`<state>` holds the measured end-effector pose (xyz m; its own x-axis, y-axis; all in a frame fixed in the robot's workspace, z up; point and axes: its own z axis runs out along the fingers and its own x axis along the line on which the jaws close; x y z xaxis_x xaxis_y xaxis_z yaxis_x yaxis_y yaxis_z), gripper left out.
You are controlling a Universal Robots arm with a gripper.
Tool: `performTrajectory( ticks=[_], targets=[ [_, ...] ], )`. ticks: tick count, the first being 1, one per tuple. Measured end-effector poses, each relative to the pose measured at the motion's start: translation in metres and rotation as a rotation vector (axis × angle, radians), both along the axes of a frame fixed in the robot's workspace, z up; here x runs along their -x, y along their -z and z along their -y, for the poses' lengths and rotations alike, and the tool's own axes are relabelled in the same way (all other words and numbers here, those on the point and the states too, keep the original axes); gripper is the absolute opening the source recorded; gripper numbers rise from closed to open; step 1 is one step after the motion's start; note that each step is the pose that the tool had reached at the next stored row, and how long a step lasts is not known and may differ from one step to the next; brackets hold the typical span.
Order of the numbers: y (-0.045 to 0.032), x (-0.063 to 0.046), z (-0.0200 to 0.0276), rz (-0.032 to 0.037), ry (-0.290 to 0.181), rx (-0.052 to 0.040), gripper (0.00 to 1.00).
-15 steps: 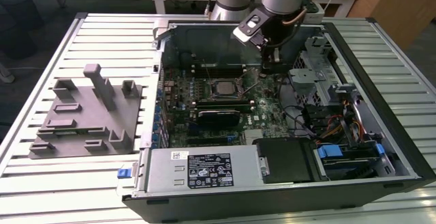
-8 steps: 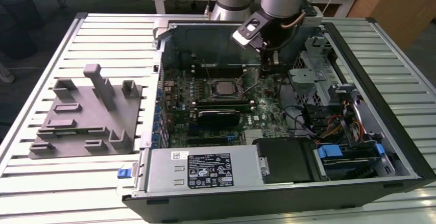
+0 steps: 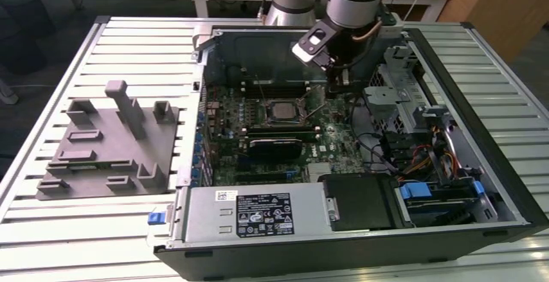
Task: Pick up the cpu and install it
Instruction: 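Close the cpu cover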
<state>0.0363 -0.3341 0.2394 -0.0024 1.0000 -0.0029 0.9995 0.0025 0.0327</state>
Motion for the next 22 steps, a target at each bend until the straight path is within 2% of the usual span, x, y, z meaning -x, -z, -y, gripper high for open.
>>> performTrajectory(
  ticks=[6, 16, 22],
  targets=[
    [0.0005, 0.011, 0.0, 0.0, 0.0, -0.0031, 0.11],
    [0.0006, 0.035, -0.0003, 0.0005, 0.0, -0.0051, 0.11],
    [0.0005, 0.04, -0.0004, 0.0005, 0.0, -0.0053, 0.11]
  ],
)
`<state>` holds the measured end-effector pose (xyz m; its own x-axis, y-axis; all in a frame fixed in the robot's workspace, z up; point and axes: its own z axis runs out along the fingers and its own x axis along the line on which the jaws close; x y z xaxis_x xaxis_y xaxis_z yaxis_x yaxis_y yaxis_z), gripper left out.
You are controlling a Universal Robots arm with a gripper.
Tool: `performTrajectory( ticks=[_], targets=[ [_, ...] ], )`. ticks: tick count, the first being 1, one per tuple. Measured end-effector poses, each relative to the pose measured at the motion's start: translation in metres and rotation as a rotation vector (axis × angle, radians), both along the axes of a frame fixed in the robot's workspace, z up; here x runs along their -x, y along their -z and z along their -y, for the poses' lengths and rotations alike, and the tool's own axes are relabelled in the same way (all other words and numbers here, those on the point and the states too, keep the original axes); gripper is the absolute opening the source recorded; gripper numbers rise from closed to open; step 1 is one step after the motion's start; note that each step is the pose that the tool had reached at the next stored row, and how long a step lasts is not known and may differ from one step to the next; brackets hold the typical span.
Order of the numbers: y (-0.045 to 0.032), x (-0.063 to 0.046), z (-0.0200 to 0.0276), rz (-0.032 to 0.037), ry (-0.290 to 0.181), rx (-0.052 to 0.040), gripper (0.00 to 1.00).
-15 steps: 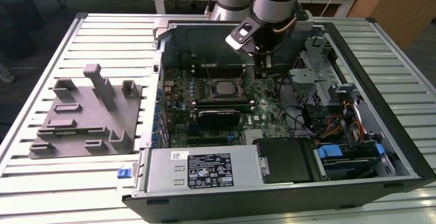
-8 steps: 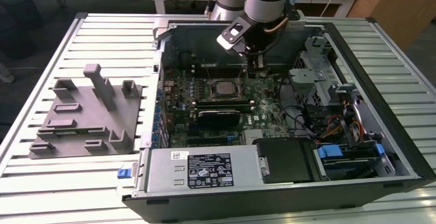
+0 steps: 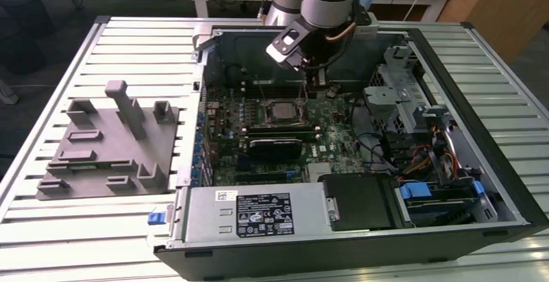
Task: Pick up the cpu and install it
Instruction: 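Close the cpu cover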
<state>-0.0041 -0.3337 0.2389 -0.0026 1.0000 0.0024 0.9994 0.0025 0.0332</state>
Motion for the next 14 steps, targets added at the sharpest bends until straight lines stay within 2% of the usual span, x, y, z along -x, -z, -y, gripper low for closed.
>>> performTrajectory(
  ticks=[6, 14],
  targets=[
    [0.0, 0.0055, 0.0, 0.0, 0.0, -0.0036, 0.11],
    [0.0, 0.0058, 0.0, 0.0, 0.0, -0.0041, 0.11]
  ],
)
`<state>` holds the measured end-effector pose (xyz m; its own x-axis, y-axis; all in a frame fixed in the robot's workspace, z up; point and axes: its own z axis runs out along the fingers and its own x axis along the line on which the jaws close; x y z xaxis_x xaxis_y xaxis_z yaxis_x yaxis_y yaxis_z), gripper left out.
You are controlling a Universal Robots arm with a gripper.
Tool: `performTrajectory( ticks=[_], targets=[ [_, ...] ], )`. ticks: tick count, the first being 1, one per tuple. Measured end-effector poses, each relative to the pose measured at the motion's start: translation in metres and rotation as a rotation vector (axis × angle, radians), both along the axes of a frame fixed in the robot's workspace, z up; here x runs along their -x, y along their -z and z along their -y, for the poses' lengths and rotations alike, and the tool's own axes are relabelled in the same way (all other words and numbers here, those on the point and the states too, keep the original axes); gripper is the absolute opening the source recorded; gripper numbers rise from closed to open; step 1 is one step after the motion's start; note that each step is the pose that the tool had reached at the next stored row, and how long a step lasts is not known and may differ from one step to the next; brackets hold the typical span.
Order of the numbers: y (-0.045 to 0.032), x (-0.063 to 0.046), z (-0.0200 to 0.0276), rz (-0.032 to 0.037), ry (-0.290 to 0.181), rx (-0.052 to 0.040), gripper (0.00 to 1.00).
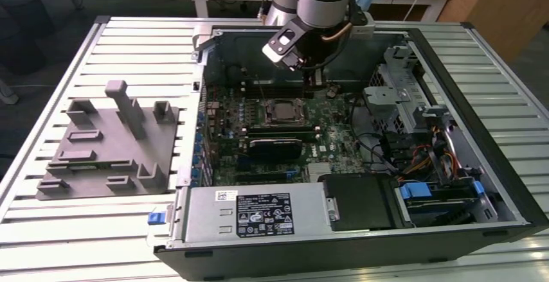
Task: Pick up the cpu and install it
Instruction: 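Close the cpu cover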
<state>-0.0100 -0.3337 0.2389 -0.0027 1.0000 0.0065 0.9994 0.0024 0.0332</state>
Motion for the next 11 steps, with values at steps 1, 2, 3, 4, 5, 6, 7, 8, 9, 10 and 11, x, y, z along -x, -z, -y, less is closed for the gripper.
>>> performTrajectory(
  ticks=[1, 2, 3, 4, 5, 6, 7, 8, 9, 10, 11],
  targets=[
    [0.0, 0.001, 0.0, 0.0, 0.0, 0.0, 0.11],
    [0.0, 0.003, 0.0, 0.0, 0.0, 0.0, 0.11],
    [0.0001, 0.005, 0.0, 0.0, 0.0, -0.0002, 0.11],
    [0.0001, 0.007, 0.0, -0.0001, 0.0, -0.0004, 0.11],
    [0.0002, 0.01, 0.0, 0.0001, 0.0, -0.0006, 0.11],
    [0.0003, 0.013, 0.0, 0.0, 0.0, -0.0007, 0.11],
    [0.0006, 0.015, 0.0, 0.0, 0.0, -0.0009, 0.11],
    [0.0009, 0.018, 0.0, 0.0001, 0.0, -0.0009, 0.11],
    [0.0016, 0.019, 0.0, 0.0, 0.0, -0.0009, 0.11],
    [0.0024, 0.021, 0.0, -0.0001, 0.0, -0.0009, 0.11],
    [0.0034, 0.022, 0.0, -0.0005, 0.0, -0.0008, 0.11]
  ],
)
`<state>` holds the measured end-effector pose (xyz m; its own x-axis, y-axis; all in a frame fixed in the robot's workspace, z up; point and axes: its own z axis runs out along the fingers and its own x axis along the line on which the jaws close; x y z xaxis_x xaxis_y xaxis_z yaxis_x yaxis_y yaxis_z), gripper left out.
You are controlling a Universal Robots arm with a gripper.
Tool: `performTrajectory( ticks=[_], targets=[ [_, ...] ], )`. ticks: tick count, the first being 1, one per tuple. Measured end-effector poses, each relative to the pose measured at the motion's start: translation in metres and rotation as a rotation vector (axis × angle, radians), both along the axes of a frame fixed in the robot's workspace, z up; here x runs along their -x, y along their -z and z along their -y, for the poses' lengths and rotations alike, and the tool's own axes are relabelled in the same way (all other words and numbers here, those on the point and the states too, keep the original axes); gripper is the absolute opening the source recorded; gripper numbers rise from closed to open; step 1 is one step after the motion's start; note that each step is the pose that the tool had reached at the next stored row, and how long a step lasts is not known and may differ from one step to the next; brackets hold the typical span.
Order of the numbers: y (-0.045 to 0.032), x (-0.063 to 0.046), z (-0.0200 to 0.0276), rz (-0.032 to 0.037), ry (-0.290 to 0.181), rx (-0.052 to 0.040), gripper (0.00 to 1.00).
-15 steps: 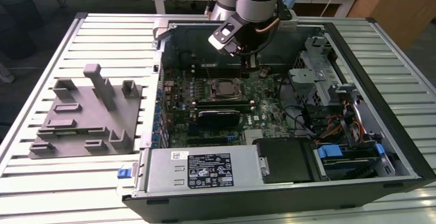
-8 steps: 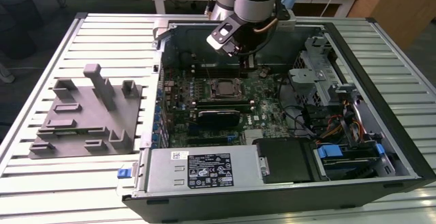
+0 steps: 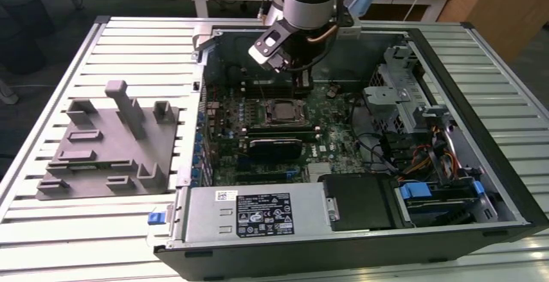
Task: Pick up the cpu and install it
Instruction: 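Close the cpu cover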
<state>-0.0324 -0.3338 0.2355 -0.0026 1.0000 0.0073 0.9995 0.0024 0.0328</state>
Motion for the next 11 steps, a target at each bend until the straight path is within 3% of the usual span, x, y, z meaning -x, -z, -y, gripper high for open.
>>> performTrajectory(
  ticks=[11],
  targets=[
    [0.0102, 0.013, 0.0012, -0.0056, 0.0, 0.0, 0.11]
  ],
)
